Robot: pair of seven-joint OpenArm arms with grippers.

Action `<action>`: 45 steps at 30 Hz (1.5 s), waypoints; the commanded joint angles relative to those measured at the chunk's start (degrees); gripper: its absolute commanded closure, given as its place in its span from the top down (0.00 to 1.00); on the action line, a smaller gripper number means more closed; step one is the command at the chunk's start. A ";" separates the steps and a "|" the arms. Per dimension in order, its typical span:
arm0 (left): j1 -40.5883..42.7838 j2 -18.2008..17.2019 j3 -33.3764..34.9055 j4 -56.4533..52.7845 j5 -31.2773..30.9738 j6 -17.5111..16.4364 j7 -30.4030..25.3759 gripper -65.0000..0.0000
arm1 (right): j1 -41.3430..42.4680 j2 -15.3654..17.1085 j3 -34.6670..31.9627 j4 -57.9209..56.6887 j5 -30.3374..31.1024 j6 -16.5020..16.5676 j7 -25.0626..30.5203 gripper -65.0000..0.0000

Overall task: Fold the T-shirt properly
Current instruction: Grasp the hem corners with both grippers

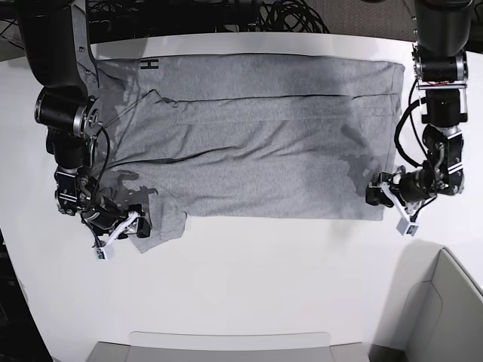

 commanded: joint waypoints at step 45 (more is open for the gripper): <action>-12.15 1.68 3.40 -22.64 -0.83 0.21 -13.93 0.00 | 4.47 -2.13 -0.02 9.95 -1.46 0.22 -3.68 0.00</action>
